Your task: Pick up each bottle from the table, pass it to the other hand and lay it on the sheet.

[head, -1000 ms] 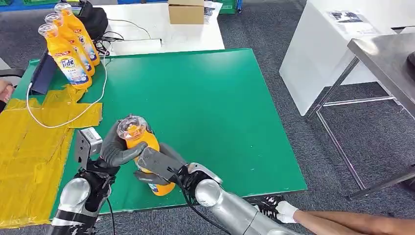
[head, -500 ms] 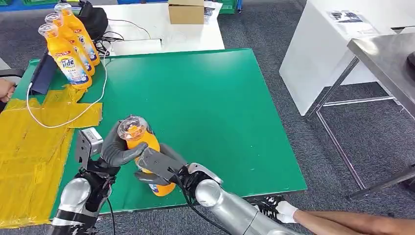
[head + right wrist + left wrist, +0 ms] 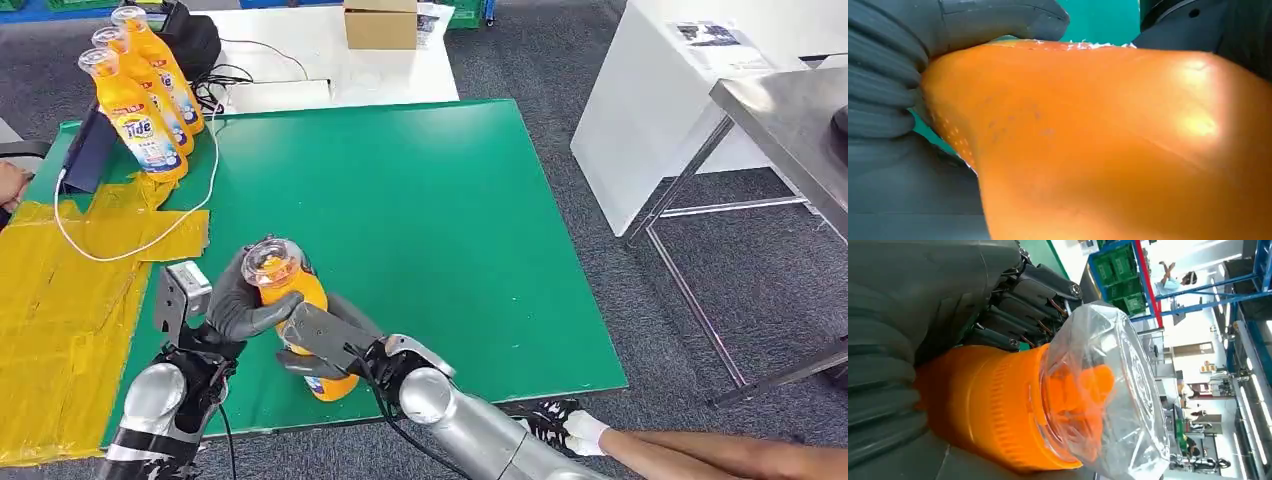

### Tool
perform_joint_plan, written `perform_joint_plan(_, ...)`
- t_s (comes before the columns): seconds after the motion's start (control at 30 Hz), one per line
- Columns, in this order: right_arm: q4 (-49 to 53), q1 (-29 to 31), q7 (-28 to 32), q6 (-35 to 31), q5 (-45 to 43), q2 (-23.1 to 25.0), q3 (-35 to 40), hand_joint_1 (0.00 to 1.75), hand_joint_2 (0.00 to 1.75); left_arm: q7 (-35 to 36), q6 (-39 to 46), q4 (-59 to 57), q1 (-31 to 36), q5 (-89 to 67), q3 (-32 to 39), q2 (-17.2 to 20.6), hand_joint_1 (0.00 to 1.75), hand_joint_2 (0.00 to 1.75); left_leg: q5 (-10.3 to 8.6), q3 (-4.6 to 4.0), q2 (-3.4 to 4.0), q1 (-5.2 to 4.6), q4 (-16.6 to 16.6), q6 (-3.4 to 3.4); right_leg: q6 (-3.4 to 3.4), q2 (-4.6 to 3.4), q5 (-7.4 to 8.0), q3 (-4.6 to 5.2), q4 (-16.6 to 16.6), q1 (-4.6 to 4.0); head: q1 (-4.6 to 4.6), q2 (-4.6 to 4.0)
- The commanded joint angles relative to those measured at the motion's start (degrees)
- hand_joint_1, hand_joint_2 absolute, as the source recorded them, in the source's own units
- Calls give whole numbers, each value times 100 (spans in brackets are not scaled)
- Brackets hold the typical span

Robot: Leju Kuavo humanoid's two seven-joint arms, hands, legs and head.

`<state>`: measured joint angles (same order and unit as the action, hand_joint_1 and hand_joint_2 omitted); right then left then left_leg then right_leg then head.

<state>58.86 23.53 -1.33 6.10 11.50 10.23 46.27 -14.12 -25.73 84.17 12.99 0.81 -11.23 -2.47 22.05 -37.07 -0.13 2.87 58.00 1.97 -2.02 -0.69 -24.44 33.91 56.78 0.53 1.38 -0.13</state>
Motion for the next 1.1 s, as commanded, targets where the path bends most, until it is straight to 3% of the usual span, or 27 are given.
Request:
perform_joint_plan(0.03, -281, -57, -5, 62, 90, -41, 364, 175, 175, -229, -123, -246, 440, -444, -747, -7, 175, 175, -2, 7, -21, -3, -4, -19, 2, 27, -6, -16, -3, -1, 0, 0)
perform_joint_plan(0.4, -320, -10, 19, 116, 119, -21, 395, 175, 175, -310, -165, -242, 474, -657, -865, 99, 175, 175, -1, 11, -18, -6, -5, -26, 3, 27, -7, -20, -3, 1, 0, 0)
perform_joint_plan(0.43, -316, -13, 19, 114, 120, -21, 394, 175, 175, -312, -148, -248, 479, -693, -875, 106, 37, 175, -1, 20, -22, -10, -9, -33, 3, 33, -10, -28, -4, 4, 0, 0)
perform_joint_plan(0.47, -316, -12, 13, 122, 121, -23, 399, 175, 175, -312, -143, -284, 484, -707, -882, 108, 3, 175, -1, 9, -19, -5, -5, -23, 3, 27, -7, -18, -3, 0, 0, 0)
perform_joint_plan(0.5, -316, -10, 11, 125, 122, -22, 401, 175, 175, -320, -150, -287, 490, -728, -899, 120, 30, 175, -1, 17, -23, -9, -8, -31, 3, 33, -10, -26, -3, 3, 0, 0)
perform_joint_plan(0.53, -322, 3, 9, 143, 123, -19, 413, 175, 175, -368, -184, -289, 489, -731, -921, 146, 175, 175, -2, 8, -19, -6, -5, -23, 2, 27, -6, -17, -2, 2, 0, 0)
perform_joint_plan(1.1, -339, 15, 13, 157, 113, -14, 422, 175, 175, -408, -213, -311, 472, -713, -892, 170, 175, 175, -1, 10, -16, -6, -6, -24, 2, 24, -6, -19, -4, 1, 0, 0)
